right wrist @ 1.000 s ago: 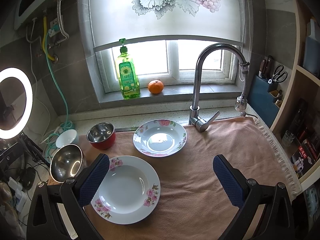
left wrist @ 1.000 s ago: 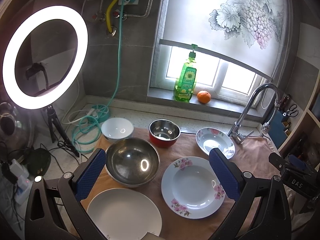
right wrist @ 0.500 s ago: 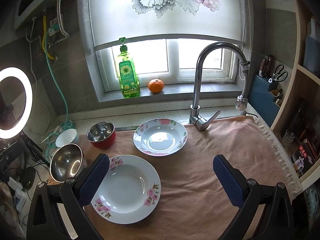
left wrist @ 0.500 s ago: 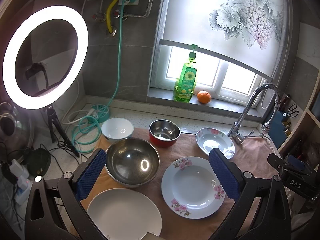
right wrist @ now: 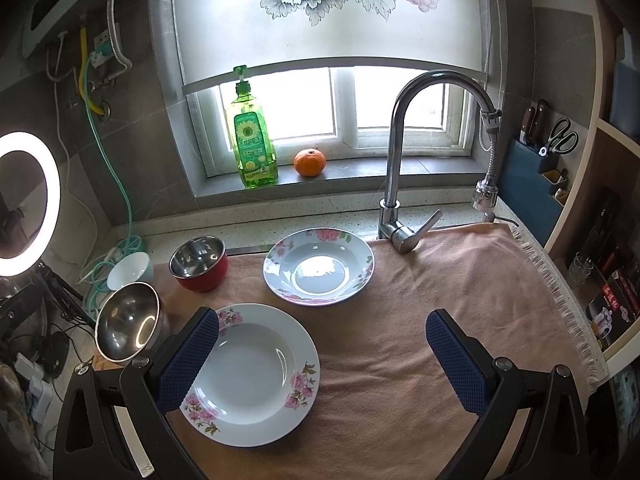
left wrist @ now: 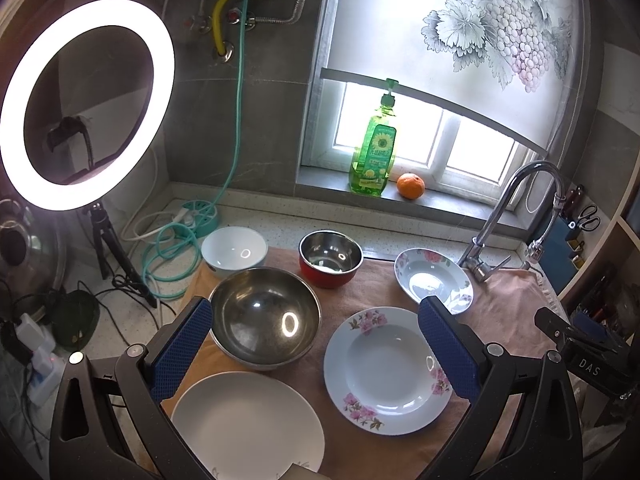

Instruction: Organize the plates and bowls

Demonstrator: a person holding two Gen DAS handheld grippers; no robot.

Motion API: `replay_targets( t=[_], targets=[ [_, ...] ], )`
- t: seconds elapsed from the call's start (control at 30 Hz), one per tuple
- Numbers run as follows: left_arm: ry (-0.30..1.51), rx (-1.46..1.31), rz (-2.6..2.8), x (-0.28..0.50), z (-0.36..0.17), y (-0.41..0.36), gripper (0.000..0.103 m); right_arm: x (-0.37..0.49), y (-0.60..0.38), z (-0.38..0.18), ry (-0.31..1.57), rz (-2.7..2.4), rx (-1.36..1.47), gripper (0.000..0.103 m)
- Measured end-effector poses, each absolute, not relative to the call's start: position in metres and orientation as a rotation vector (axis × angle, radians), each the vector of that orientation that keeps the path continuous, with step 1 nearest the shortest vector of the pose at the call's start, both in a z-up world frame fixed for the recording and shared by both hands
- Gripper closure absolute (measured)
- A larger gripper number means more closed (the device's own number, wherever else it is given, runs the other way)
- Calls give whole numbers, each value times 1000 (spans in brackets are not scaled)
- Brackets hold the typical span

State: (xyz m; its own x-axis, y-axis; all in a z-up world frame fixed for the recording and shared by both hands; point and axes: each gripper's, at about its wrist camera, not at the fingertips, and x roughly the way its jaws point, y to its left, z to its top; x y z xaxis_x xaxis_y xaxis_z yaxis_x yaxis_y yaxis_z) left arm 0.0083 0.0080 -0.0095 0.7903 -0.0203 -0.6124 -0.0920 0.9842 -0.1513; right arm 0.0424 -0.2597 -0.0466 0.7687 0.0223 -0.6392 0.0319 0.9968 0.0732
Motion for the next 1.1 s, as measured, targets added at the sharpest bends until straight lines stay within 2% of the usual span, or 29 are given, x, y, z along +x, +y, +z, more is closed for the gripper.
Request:
replay_targets(
  t=[0.9, 1.1],
  targets=[
    [824, -233, 25, 29, -60, 12, 2, 65, -282, -86, 774, 29, 128, 1],
    [854, -234, 14, 32, -71, 7, 7, 69, -288, -99, 781, 50, 155, 1]
  ],
)
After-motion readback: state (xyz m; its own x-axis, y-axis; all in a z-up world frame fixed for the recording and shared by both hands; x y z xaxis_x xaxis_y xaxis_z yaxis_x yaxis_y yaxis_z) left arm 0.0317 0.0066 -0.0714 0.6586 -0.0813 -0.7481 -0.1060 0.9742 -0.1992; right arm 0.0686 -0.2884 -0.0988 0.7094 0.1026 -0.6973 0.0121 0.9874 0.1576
